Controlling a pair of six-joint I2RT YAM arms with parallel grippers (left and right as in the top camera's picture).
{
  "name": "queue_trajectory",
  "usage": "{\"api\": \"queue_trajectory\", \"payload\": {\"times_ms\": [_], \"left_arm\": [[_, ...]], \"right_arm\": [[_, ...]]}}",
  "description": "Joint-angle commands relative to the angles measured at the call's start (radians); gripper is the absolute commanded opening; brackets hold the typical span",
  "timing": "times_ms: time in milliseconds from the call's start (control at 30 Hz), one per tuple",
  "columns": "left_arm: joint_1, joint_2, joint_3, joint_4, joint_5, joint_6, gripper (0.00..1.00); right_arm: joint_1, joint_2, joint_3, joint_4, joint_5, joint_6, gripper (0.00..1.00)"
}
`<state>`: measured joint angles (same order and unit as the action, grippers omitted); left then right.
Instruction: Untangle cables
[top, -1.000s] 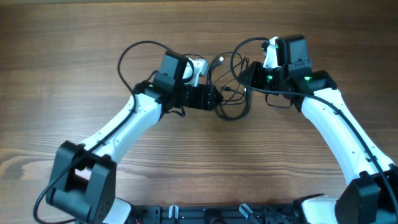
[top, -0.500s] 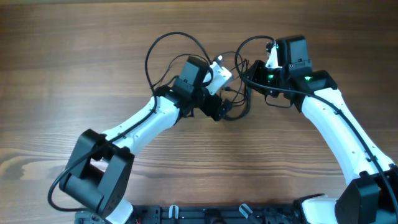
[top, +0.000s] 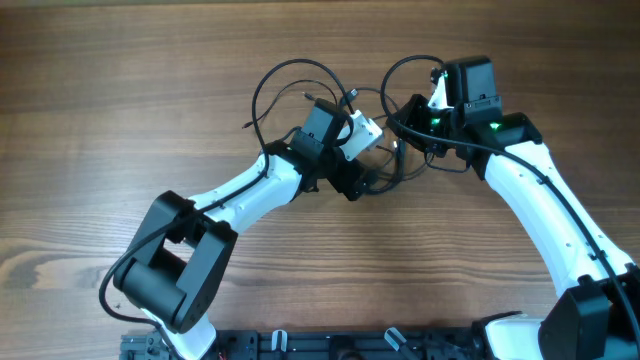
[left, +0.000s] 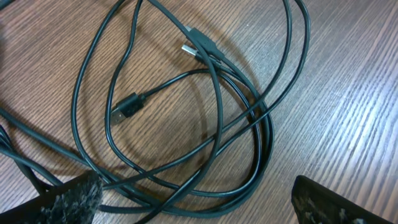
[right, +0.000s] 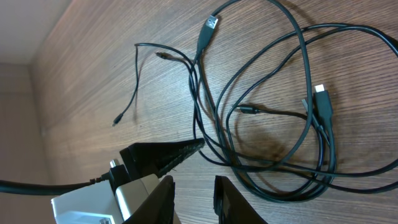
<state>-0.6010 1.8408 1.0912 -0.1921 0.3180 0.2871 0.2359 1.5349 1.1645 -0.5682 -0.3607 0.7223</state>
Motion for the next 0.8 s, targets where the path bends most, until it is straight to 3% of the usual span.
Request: {"api": "queue_trajectory", "payload": {"times_ms": [0,167,467,567,633,767], "left_arm": [[-0.006,0.031,0.008,0.01,-0.005,0.026,1.0],[-0.006,0.074,0.008,0.023,-0.018,0.174,1.0],[-0.006,0.138,0.008,0.056,-0.032,0.18,0.99],[-0.007,0.145,0.008,0.011,-0.032,0.18,0.93],[-0.007,0.145,0.008,-0.01,-0.032,0.18,0.79],[-0.007,0.144,0.008,-0.058,-0.032,0.177,0.34]], "right_arm": [[-0.006,-0.02,0.013,-0.024,0.108,0.024,0.25],[-0.118,-0.02,0.013,-0.145,0.258,0.061,0.27],[-0.146,-0.02,0.013,-0.177,0.258,0.032,0.28],[-0.146,-0.02,0.013,-0.176,0.261,0.032,0.29],[-0.146,-0.02,0.013,-0.174,0.261,0.032,0.29],[-0.146,-0.02,0.013,-0.183,0.26,-0.008,0.33]]}}
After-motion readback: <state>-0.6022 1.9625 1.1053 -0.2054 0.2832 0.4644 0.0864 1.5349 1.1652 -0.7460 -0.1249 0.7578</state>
